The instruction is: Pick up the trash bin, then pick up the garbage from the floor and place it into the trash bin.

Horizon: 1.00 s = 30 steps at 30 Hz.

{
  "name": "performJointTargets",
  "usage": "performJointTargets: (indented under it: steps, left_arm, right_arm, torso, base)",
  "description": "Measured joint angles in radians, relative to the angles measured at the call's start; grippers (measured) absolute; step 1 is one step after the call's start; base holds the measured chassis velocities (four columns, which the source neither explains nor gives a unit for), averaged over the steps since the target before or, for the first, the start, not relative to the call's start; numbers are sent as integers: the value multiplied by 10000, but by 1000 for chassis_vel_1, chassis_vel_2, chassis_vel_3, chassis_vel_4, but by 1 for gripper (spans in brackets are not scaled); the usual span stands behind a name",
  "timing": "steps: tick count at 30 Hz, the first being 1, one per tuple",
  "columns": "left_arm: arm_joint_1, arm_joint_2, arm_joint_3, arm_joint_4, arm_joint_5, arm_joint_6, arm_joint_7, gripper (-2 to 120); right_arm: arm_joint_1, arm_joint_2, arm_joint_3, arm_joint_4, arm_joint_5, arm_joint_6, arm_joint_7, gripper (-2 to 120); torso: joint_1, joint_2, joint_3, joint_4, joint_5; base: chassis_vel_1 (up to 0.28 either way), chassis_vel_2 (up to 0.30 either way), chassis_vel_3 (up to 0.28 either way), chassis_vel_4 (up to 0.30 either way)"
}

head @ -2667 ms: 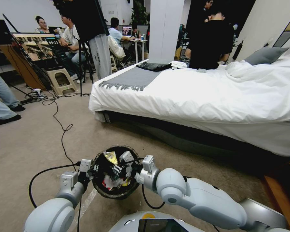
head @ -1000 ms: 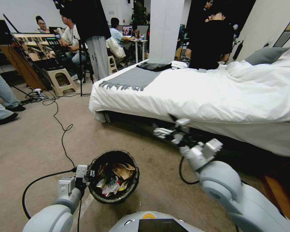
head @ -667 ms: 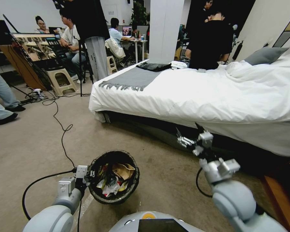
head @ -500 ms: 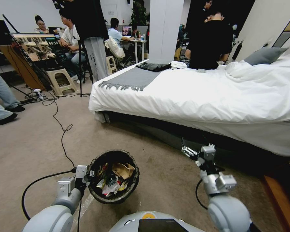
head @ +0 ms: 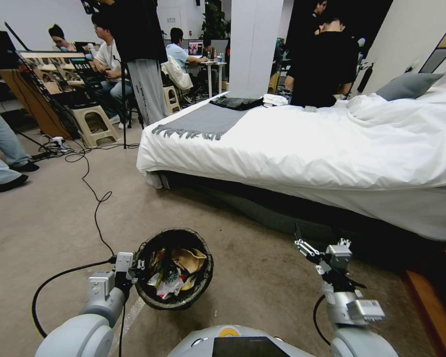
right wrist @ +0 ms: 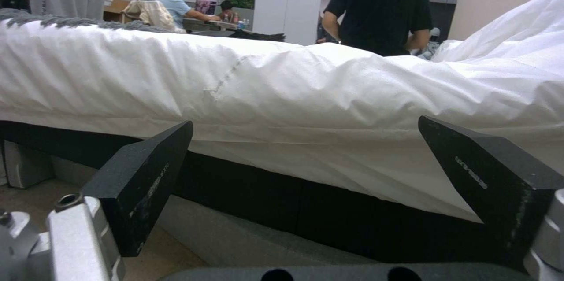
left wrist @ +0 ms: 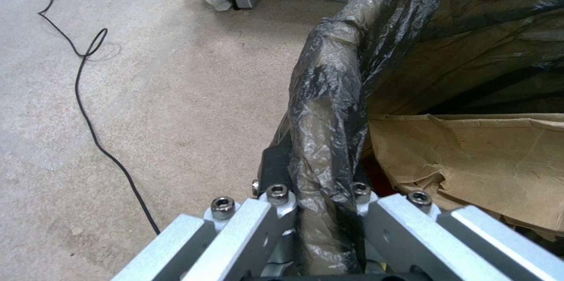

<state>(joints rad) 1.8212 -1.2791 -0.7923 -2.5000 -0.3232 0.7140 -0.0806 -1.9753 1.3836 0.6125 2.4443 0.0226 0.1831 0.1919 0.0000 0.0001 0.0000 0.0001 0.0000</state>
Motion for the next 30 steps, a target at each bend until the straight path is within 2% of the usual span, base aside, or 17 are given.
performJointTargets:
  steps: [18, 30]
  left_arm:
    - [-118, -41, -57, 0, 154, -138, -2, 1]
    - [20, -86, -135, 0, 151, -137, -32, 1]
  right_arm:
    - [-24, 269, -373, -161, -416, -57, 354, 100]
    - [288, -19, -628, -634, -385, -46, 473, 100]
  torso:
    - [0, 0, 0, -1, 0]
    - [0, 0, 1, 0, 1]
  base:
    - [11, 6, 9, 13]
    - [72, 58, 54, 66]
